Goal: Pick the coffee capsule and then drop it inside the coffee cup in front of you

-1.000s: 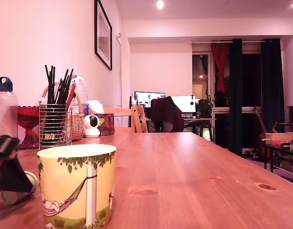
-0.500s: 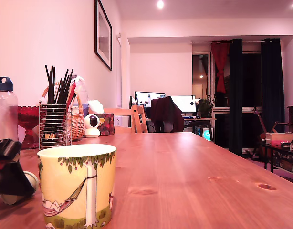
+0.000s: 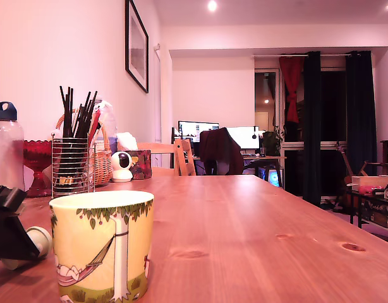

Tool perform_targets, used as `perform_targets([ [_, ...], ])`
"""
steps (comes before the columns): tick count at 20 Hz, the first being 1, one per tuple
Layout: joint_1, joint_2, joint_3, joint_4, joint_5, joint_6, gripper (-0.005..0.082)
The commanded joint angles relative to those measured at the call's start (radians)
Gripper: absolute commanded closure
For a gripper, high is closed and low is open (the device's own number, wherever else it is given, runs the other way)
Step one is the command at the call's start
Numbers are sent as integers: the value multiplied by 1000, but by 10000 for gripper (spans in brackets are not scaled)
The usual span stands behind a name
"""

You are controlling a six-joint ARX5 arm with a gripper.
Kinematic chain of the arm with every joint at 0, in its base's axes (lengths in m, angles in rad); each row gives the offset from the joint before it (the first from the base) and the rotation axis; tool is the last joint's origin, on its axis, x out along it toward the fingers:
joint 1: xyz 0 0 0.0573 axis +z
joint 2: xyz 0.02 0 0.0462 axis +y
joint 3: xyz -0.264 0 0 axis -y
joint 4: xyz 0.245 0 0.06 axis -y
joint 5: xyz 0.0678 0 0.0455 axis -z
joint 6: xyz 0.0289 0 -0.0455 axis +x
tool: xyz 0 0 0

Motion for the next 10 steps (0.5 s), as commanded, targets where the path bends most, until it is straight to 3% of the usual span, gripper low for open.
perform_targets([
  [1, 4, 11, 10, 8, 2, 6, 665],
  [10, 4, -21, 11, -24, 97, 58, 664],
])
